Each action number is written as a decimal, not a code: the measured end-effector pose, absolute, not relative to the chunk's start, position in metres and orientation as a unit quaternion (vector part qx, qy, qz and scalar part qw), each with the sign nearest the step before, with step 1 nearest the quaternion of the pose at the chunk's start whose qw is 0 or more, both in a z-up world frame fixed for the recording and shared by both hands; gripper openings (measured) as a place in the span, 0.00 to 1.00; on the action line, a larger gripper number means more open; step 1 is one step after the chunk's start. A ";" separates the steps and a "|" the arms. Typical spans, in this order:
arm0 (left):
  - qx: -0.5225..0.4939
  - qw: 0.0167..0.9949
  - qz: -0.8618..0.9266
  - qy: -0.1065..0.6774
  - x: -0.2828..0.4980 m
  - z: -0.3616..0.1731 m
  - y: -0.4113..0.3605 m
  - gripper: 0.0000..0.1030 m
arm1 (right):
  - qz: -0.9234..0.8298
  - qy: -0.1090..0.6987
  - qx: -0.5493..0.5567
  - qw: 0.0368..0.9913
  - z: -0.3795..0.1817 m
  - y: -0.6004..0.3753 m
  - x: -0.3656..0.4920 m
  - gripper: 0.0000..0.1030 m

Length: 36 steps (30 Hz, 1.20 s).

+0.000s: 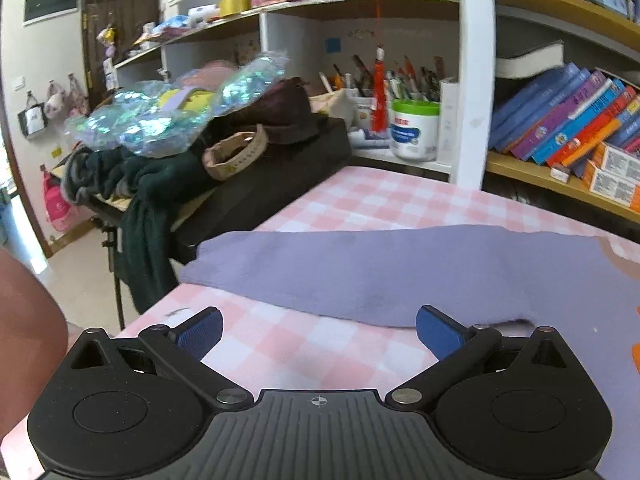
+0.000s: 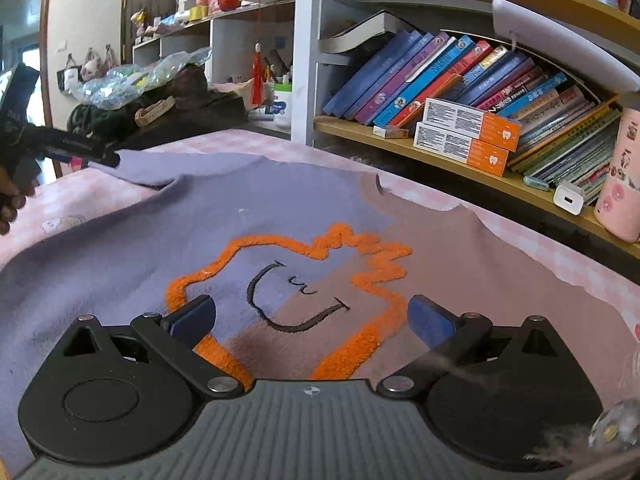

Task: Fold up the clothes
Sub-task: 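Move the open left gripper along the lavender sleeve to its cuff, then close the left gripper on the lavender sleeve cuff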

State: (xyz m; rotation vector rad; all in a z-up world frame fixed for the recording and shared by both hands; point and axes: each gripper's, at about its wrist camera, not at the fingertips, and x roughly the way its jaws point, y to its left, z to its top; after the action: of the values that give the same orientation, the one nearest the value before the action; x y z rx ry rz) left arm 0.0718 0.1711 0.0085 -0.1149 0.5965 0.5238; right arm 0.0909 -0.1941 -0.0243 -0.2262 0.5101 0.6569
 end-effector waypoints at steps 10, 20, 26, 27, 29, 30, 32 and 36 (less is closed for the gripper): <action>-0.042 0.906 0.299 0.296 0.065 0.008 0.200 1.00 | 0.301 0.254 -0.124 0.911 -0.028 -0.190 0.092 1.00; -0.076 0.903 0.310 0.287 0.066 0.001 0.240 1.00 | 0.307 0.241 -0.156 0.908 -0.028 -0.180 0.086 1.00; -0.131 0.901 0.313 0.271 0.079 -0.001 0.269 0.97 | 0.311 0.245 -0.151 0.906 -0.029 -0.180 0.087 1.00; -0.137 0.900 0.314 0.270 0.081 -0.002 0.272 0.97 | 0.310 0.246 -0.149 0.906 -0.029 -0.181 0.087 1.00; -0.151 0.898 0.316 0.268 0.083 -0.004 0.277 0.94 | 0.309 0.250 -0.145 0.906 -0.029 -0.182 0.089 1.00; -0.157 0.897 0.317 0.267 0.085 -0.006 0.280 0.93 | 0.308 0.252 -0.144 0.906 -0.029 -0.182 0.090 1.00; -0.170 0.894 0.318 0.265 0.087 -0.008 0.286 0.90 | 0.307 0.253 -0.144 0.906 -0.030 -0.182 0.090 1.00; -0.196 0.889 0.321 0.261 0.093 -0.013 0.297 0.84 | 0.309 0.255 -0.143 0.905 -0.030 -0.182 0.090 1.00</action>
State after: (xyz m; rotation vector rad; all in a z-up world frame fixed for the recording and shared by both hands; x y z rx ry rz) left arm 0.0928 0.2970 -0.0128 -0.4078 0.5414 0.6671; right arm 0.0903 -0.1818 -0.0303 -0.2961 0.5273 0.6375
